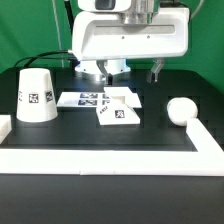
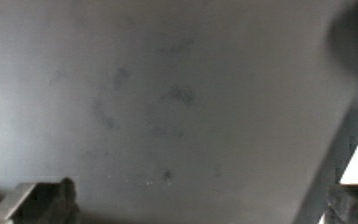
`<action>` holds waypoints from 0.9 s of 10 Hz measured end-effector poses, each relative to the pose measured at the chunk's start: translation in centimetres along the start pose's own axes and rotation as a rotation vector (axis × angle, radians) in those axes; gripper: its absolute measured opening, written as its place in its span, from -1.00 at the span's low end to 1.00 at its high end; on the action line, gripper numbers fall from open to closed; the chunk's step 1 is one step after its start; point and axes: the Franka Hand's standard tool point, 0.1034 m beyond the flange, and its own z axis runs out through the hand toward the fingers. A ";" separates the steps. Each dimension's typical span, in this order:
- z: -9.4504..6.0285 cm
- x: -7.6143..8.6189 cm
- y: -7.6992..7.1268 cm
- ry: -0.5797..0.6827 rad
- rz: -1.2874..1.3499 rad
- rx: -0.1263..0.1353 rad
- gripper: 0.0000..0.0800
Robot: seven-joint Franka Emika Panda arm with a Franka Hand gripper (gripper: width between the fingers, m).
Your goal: Assemble lamp
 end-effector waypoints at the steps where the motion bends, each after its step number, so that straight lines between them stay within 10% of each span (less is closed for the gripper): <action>1: 0.4 -0.9 -0.1 -0.011 0.012 0.001 0.75; 5: 1.5 -5.8 0.0 -0.062 0.034 0.007 0.75; 9: 1.7 -6.2 0.2 -0.067 0.036 0.006 0.75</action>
Offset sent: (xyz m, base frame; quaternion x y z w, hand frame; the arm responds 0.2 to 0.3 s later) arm -0.0481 -0.0130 -0.0086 0.0052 -0.0149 0.0467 0.9988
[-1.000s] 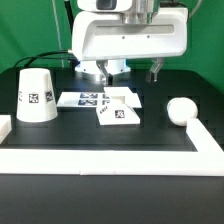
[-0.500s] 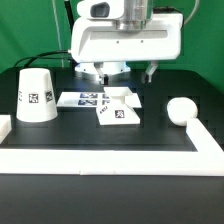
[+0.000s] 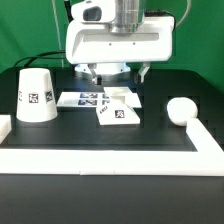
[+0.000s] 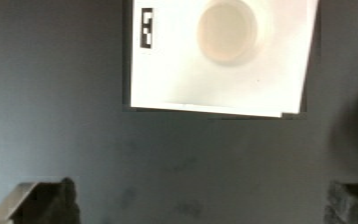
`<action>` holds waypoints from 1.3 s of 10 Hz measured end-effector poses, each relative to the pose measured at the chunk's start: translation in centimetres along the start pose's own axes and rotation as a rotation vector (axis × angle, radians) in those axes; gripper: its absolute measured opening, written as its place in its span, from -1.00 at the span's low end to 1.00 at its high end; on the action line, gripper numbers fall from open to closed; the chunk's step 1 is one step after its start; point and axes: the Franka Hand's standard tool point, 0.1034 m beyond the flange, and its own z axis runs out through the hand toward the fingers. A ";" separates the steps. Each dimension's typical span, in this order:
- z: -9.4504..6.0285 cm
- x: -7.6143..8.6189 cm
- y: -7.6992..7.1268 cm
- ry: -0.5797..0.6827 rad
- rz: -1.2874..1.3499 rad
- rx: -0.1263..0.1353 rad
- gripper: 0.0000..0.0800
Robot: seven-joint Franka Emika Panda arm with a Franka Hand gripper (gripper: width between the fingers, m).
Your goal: Assemble lamp
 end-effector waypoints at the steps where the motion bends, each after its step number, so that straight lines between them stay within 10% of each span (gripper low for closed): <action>1: 0.0 0.0 0.0 0.000 0.000 0.000 0.75; 13: 3.9 -4.4 -1.1 -0.037 0.029 0.017 0.75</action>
Offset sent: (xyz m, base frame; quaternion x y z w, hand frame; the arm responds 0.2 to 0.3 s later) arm -0.0365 0.0021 -0.0112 0.0143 0.0090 0.0690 0.9975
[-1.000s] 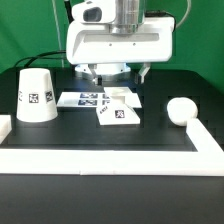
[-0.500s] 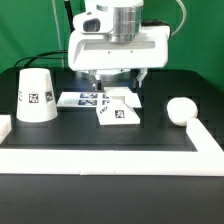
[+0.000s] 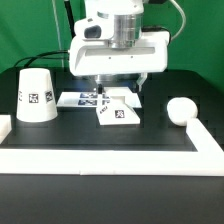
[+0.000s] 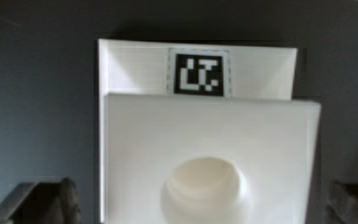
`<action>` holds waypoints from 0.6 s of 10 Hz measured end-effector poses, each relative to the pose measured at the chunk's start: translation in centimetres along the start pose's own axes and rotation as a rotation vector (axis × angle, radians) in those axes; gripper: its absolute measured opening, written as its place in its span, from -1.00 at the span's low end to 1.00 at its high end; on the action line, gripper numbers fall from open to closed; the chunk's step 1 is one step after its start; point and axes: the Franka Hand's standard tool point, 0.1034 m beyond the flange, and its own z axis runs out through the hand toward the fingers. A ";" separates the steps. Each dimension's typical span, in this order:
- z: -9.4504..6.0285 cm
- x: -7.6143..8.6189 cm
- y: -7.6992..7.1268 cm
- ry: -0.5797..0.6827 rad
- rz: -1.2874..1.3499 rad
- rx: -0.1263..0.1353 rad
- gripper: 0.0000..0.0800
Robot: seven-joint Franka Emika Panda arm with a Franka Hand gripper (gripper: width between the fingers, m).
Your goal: Assemble lamp
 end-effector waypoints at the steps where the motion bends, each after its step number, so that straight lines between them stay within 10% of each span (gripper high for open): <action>1: 0.1 -0.1 0.0 -0.003 0.001 0.001 0.75; 6: 0.1 0.0 0.0 -0.003 -0.001 0.001 0.34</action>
Offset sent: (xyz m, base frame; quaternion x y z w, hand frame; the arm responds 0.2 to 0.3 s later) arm 0.0024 0.0005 0.0014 -0.0014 -0.0040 0.0080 1.0000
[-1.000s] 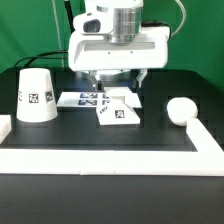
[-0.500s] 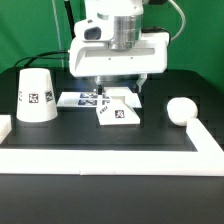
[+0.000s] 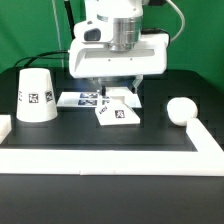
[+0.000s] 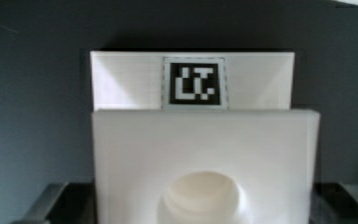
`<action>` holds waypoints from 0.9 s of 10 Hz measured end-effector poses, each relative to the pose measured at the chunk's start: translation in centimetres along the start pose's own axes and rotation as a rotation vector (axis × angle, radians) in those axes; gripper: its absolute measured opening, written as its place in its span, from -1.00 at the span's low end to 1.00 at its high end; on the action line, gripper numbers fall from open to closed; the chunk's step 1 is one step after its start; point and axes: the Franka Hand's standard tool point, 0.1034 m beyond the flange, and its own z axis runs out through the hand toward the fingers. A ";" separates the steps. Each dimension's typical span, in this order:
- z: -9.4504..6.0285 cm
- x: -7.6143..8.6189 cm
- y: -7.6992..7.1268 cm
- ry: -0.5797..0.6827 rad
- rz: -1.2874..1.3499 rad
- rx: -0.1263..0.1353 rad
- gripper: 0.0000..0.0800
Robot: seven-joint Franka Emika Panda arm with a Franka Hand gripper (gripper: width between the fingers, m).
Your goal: Assemble lamp
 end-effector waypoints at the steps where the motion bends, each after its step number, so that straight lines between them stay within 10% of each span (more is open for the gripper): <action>1: 0.0 0.0 0.0 0.000 0.000 0.000 0.34; 6: 0.0 0.2 0.0 0.000 -0.001 0.000 0.34; 9: -0.4 3.1 -0.2 0.028 -0.009 -0.003 0.34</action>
Offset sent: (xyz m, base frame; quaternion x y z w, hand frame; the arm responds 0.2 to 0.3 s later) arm 0.0000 0.0000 0.0000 0.0000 0.0000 0.0000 1.0000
